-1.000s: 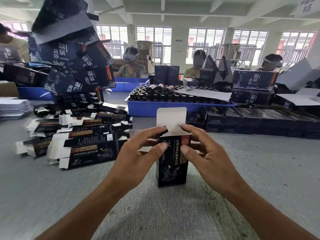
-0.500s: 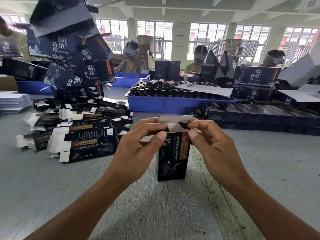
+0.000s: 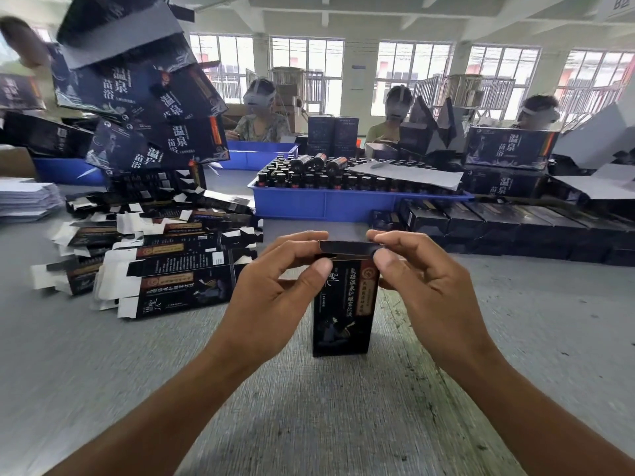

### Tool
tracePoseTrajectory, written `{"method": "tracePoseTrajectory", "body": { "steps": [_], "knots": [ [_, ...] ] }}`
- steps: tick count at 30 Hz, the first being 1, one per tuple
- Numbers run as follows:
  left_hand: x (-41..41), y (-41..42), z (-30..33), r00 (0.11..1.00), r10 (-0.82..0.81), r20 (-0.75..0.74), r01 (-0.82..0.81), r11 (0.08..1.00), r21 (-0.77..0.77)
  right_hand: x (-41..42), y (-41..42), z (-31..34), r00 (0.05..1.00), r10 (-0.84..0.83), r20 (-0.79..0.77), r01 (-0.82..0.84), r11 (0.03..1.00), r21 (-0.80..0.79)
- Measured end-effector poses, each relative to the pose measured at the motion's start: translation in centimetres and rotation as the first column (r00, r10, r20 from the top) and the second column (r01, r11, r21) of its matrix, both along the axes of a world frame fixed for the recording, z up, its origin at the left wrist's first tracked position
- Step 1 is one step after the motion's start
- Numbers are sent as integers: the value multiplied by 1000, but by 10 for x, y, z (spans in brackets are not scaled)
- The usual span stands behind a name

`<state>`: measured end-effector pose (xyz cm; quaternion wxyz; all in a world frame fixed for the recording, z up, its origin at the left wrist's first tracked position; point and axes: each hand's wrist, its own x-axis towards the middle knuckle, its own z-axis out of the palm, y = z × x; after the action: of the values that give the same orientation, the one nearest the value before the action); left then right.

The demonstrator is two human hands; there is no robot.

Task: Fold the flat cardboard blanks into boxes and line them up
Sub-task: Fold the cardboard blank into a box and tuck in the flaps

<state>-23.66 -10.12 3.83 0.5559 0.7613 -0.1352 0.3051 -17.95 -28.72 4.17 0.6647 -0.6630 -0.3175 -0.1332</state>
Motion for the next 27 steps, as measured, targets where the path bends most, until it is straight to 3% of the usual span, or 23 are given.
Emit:
{"method": "tracePoseTrajectory", "body": {
  "steps": [7, 12, 21, 24, 27],
  "knots": [
    [0, -2, -2, 1000, 16, 1, -16, 993, -113, 1, 0, -1, 1000, -30, -5, 30, 999, -25],
    [-2, -2, -2, 998, 56, -13, -56, 997, -61, -1, -1, 2, 999, -32, -10, 32, 999, -16],
    [-1, -2, -5, 992, 76, 101, -78, 997, 17, -1, -3, 1, 998, -50, 48, 53, 996, -65],
    [1, 1, -7, 990, 79, 117, -82, 996, 27, 1, -4, -2, 988, -89, 129, 105, 986, -126],
    [3, 2, -8, 987, 85, 136, -95, 993, 64, 3, -4, -4, 928, -165, 335, 235, 955, -179]
  ]
}}
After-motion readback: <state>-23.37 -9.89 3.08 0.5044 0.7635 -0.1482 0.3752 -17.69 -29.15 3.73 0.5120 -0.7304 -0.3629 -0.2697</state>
